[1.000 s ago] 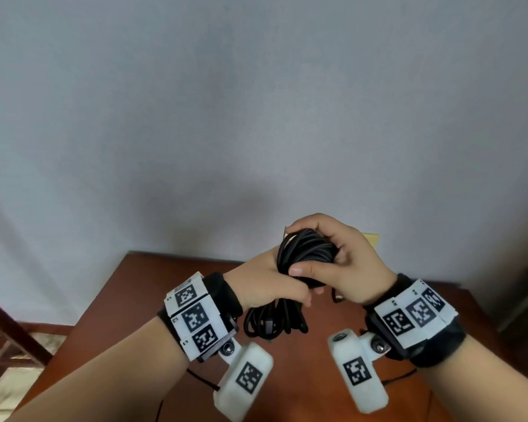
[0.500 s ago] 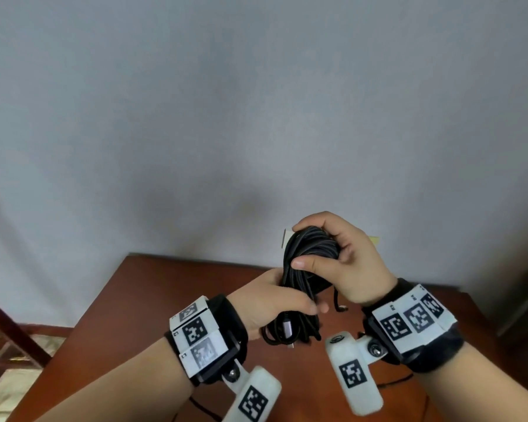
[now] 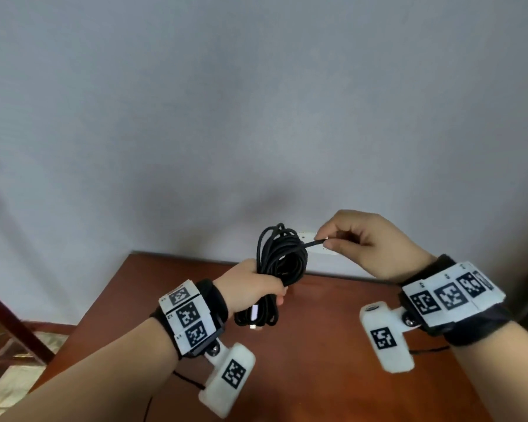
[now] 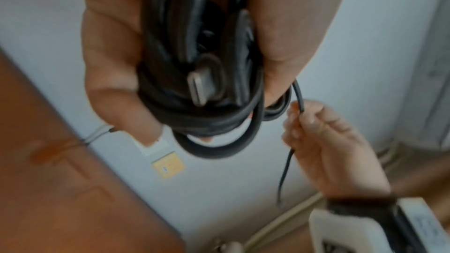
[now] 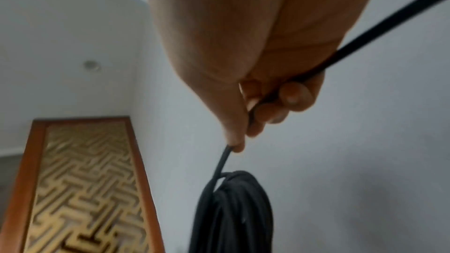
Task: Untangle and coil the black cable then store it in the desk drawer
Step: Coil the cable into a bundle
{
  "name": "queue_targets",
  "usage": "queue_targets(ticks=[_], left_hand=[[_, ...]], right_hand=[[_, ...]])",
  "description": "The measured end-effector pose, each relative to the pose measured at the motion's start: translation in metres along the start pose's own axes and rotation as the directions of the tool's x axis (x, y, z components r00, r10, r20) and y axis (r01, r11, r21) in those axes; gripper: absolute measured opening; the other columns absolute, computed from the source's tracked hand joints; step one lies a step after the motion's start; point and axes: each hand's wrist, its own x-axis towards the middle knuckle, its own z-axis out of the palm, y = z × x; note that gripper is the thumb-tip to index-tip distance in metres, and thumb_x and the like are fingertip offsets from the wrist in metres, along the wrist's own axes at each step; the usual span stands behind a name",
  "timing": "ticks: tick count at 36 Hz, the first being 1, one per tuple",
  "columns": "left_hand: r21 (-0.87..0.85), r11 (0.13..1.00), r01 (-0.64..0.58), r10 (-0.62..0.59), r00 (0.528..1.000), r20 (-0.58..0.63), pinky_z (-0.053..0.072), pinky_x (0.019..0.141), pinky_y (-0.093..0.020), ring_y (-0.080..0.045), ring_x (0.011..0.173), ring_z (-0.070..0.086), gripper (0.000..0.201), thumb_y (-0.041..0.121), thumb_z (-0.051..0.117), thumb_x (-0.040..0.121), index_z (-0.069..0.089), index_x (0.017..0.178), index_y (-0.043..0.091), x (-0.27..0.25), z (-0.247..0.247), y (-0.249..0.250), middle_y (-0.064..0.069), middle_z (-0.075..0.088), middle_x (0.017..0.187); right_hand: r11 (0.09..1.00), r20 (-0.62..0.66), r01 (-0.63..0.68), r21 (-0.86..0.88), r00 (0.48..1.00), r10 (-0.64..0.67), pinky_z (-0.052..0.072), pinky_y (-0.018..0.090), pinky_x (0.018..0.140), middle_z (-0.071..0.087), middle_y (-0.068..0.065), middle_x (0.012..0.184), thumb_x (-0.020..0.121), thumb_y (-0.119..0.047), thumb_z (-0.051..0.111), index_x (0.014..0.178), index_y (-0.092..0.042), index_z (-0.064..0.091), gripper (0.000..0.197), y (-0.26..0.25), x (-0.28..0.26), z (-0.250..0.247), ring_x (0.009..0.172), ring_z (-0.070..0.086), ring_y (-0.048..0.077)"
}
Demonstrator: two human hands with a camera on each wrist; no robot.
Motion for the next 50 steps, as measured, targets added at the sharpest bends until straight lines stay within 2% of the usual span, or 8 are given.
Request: queue_targets(ticks=[3,10,15,23,29,35,41,50], left_hand=[[0.308,0.951,-0.022,0.016,1.000,0.022,0.055,0.076,-0.037,-0.026,0.072,0.067,0.011,0.024,0.063,0.065,0.069,0.061,0.016,0.006,-0.001,-0.002,-0.008,0.070,0.072],[0.711,0.695,-0.105,0.041,0.993,0.106,0.041,0.053,-0.026,-0.016,0.056,0.053,0.020,0.021,0.059,0.075,0.046,0.061,0.025,0.013,0.009,0.008,0.005,0.054,0.059],[0.846,0.459,-0.271,0.111,0.962,0.248,0.039,0.054,-0.027,-0.016,0.059,0.051,0.016,0.023,0.061,0.075,0.046,0.070,0.024,0.002,0.017,0.017,0.005,0.051,0.063],[0.692,0.655,-0.304,0.245,0.951,0.187,0.038,0.049,-0.029,-0.015,0.048,0.046,0.024,0.018,0.066,0.072,0.047,0.060,0.008,-0.004,0.009,0.029,-0.002,0.047,0.053],[0.576,0.803,-0.155,0.235,0.970,-0.067,0.042,0.057,-0.021,-0.008,0.065,0.057,0.024,0.025,0.070,0.069,0.055,0.087,0.020,0.009,-0.007,0.021,0.007,0.060,0.073],[0.464,0.875,-0.139,0.253,0.948,-0.194,0.053,0.066,-0.029,-0.013,0.076,0.064,0.043,0.024,0.070,0.072,0.049,0.110,0.022,0.013,-0.005,0.014,0.003,0.064,0.086],[0.589,0.803,-0.089,0.319,0.900,-0.298,0.046,0.059,-0.029,-0.013,0.071,0.059,0.034,0.024,0.067,0.076,0.046,0.103,0.023,0.024,-0.026,0.013,0.003,0.060,0.081],[0.926,0.375,-0.038,0.351,0.931,-0.103,0.032,0.051,-0.029,-0.020,0.063,0.049,0.029,0.026,0.058,0.079,0.039,0.100,0.021,0.027,-0.012,-0.002,0.007,0.049,0.071]], right_hand=[[0.979,0.035,0.164,-0.119,0.986,-0.161,0.043,0.010,0.073,0.061,-0.004,0.086,0.088,-0.005,0.061,0.093,-0.014,0.071,0.014,-0.007,0.006,-0.004,0.075,0.061,0.006],[0.900,0.113,0.369,-0.232,0.929,-0.352,0.051,0.031,0.070,0.055,-0.007,0.091,0.094,-0.024,0.052,0.098,-0.014,0.070,0.021,-0.021,0.020,0.007,0.075,0.060,0.013],[0.932,0.096,0.311,-0.185,0.950,-0.298,0.049,0.024,0.070,0.059,-0.004,0.085,0.091,-0.031,0.056,0.096,-0.015,0.073,0.024,-0.005,0.024,0.016,0.073,0.058,0.007],[0.986,0.041,-0.064,0.152,0.997,0.059,0.048,0.025,0.071,0.065,0.020,0.077,0.085,-0.001,0.057,0.083,0.007,0.068,0.013,0.037,-0.005,0.051,0.068,0.059,0.017],[0.980,0.098,-0.196,0.039,0.977,0.191,0.029,0.015,0.053,0.046,-0.018,0.049,0.091,-0.003,0.051,0.051,-0.031,0.048,0.049,0.040,-0.021,0.075,0.048,0.037,-0.001],[0.984,0.174,-0.165,-0.063,0.969,0.174,0.036,0.006,0.072,0.057,-0.027,0.082,0.099,-0.015,0.042,0.109,-0.019,0.061,0.022,0.022,-0.028,0.089,0.075,0.052,-0.011],[0.941,0.315,-0.177,-0.287,0.911,0.267,0.045,0.029,0.067,0.059,-0.005,0.077,0.101,-0.029,0.032,0.105,-0.022,0.050,0.020,0.017,-0.041,0.092,0.067,0.056,0.013],[0.844,0.375,0.195,-0.500,0.927,0.009,0.045,0.036,0.069,0.061,0.002,0.089,0.098,-0.026,0.036,0.106,-0.016,0.053,0.022,-0.018,-0.025,0.066,0.077,0.056,0.022]])
